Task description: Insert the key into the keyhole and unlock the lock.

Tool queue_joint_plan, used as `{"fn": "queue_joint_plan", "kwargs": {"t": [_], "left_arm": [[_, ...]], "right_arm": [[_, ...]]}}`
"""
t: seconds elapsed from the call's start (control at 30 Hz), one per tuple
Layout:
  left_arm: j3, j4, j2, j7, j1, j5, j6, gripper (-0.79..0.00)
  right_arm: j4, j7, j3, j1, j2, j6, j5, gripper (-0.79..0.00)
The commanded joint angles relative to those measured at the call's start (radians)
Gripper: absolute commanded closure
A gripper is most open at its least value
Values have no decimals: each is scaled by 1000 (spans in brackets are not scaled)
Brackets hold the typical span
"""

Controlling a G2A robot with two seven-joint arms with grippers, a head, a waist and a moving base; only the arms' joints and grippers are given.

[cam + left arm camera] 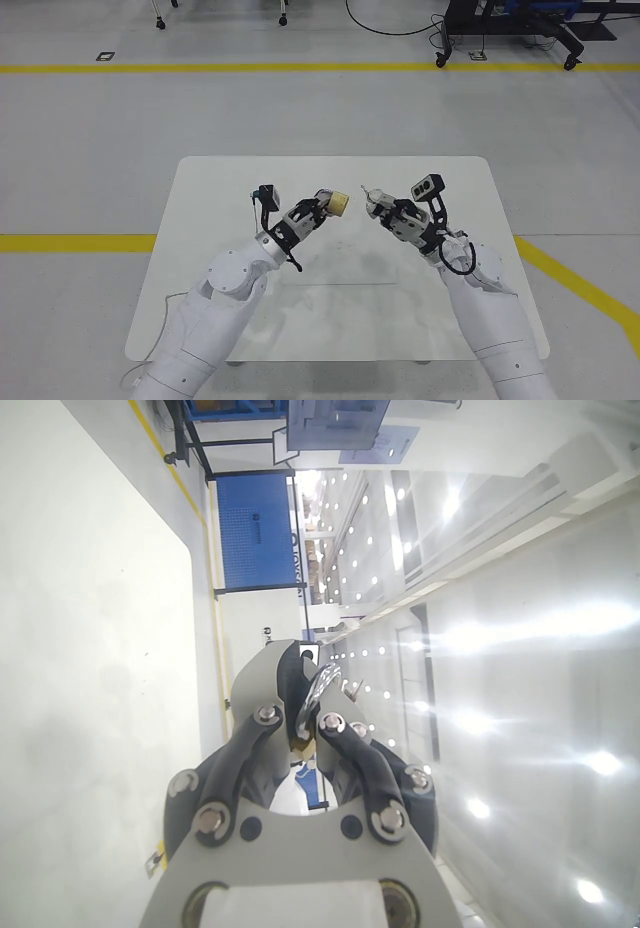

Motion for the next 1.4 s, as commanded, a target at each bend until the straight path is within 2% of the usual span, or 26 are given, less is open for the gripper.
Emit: {"fn": "queue_joint_plan", "kwargs": {"t": [0.0, 0.23, 1.03, 1.07, 1.13, 1.23, 1.37], "left_arm": [[-5, 19, -7, -6, -8, -88, 1, 0], [44, 100, -49, -71, -81, -355, 83, 0], [43, 100, -48, -67, -79, -356, 84, 0], [34, 98, -47, -62, -75, -364, 96, 0], [15, 101, -41, -79, -90, -340, 133, 0], [-21, 122, -30, -140, -123, -326, 207, 0], [-45, 161, -17, -252, -173, -311, 331, 0]], "right_arm": [[-20, 3, 41, -16, 8, -13, 1, 0], [-73, -34, 147, -69, 32, -52, -82, 0], [-75, -52, 158, -77, 35, -57, -103, 0], [-76, -57, 158, -78, 35, -56, -109, 0], [-107, -74, 158, -81, 42, -51, -222, 0], [-181, -34, 173, -88, 60, -23, -386, 0], [-275, 43, 188, -93, 78, 85, -476, 0]]}}
